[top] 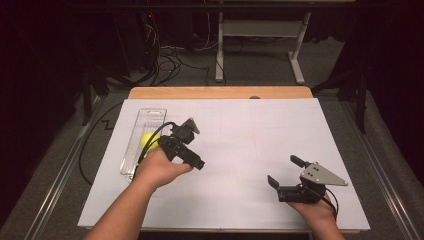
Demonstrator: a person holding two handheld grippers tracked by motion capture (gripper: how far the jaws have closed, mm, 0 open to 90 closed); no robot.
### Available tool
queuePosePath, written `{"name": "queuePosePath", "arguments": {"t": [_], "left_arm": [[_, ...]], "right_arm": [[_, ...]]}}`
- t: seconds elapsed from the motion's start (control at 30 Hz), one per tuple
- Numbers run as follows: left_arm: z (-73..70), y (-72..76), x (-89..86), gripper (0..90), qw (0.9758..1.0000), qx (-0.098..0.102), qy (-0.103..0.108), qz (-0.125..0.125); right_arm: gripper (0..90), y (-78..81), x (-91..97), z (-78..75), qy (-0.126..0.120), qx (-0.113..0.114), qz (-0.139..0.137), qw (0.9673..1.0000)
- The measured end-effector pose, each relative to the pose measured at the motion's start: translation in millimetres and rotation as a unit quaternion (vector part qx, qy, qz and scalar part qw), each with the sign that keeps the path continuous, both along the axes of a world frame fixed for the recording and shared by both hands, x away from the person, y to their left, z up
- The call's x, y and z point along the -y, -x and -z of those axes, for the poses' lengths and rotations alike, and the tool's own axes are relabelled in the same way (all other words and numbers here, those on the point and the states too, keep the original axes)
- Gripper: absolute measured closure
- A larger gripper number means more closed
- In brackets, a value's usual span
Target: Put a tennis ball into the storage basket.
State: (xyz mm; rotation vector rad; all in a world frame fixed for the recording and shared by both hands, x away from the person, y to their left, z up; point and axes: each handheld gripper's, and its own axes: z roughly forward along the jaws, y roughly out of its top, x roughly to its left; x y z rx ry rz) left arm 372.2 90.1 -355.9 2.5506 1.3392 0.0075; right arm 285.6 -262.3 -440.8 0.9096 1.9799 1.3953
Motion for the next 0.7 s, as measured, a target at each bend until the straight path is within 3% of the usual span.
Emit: {"name": "queuePosePath", "arguments": {"t": [0.17,0.23,0.37,0.47,0.57,0.7], "left_arm": [[10.0,0.8,6.1,0.6,0.9999,0.003,0.012,0.007],[16.7,2.6,5.9,0.6,0.9995,0.007,0.029,0.01],[32.2,12.9,7.6,0.6,0.9968,0.039,0.063,0.03],[44.0,22.2,7.2,0.6,0.9929,0.067,0.09,0.039],[54.0,29.8,2.9,0.6,0.9878,0.094,0.119,0.033],[64.9,39.4,-6.2,0.7,0.977,0.134,0.163,0.032]], "right_arm": [[0.4,1.0,0.1,-0.4,-0.002,0.001,-0.001,1.0],[0.4,1.5,0.8,-0.7,-0.001,0.001,-0.001,1.0],[0.4,2.9,1.6,-0.8,-0.003,0.001,-0.001,1.0],[0.4,4.0,2.3,-0.8,-0.004,0.001,0.0,1.0],[0.4,4.1,3.0,-0.6,-0.006,-0.001,0.003,1.0],[0.4,4.0,3.8,0.2,-0.008,-0.004,0.007,0.9999]]}}
